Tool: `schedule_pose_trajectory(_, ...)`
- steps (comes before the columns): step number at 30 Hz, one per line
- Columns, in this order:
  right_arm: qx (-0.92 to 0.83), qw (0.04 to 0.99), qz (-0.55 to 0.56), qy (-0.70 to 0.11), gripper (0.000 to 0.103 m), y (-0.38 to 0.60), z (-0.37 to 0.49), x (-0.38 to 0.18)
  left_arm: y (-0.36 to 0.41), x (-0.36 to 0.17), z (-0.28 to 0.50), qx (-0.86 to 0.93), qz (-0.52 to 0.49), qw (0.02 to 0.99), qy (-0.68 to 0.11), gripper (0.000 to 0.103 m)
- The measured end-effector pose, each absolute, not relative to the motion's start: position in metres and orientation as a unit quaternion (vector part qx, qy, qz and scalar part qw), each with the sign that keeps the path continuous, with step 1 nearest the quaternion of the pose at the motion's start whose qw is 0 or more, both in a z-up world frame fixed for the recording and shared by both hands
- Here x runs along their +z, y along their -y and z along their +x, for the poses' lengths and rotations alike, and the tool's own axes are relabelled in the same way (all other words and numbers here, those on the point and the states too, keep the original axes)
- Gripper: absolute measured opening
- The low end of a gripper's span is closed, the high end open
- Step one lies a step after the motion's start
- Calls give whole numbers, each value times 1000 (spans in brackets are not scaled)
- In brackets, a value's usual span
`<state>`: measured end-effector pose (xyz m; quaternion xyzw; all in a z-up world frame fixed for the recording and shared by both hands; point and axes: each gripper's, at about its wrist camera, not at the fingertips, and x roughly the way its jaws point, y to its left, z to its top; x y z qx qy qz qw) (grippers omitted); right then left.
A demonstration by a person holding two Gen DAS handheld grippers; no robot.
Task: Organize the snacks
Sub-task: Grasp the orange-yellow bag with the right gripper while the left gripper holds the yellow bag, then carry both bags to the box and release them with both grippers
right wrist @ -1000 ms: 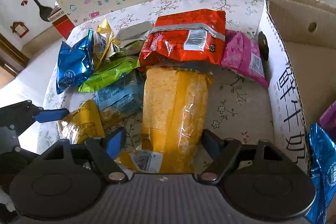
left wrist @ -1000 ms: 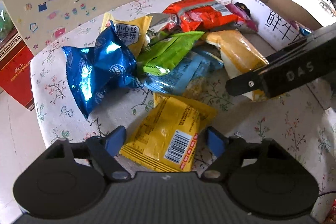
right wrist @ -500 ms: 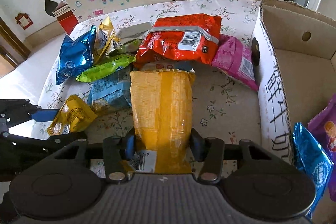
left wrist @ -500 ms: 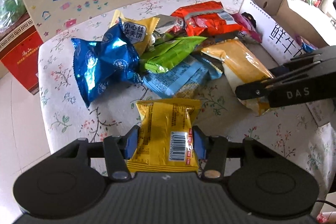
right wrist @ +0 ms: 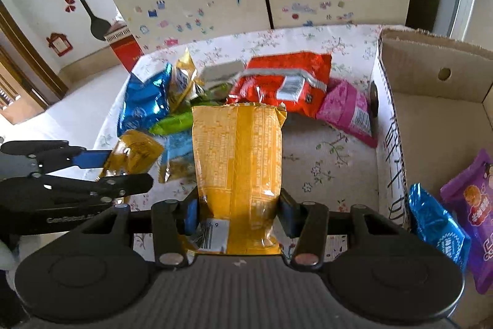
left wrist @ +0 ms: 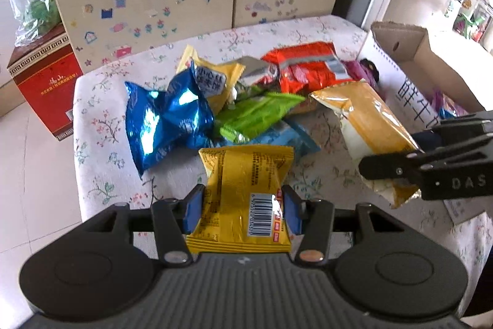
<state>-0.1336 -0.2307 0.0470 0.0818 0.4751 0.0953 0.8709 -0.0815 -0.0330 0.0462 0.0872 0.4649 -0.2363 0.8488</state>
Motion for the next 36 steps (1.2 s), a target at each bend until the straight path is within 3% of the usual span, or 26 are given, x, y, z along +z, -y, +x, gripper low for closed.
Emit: schedule_pose_trajectory(36,54,915,103,-387,56,286,-148,97,94,82,-72,-259,51,876,-403,52)
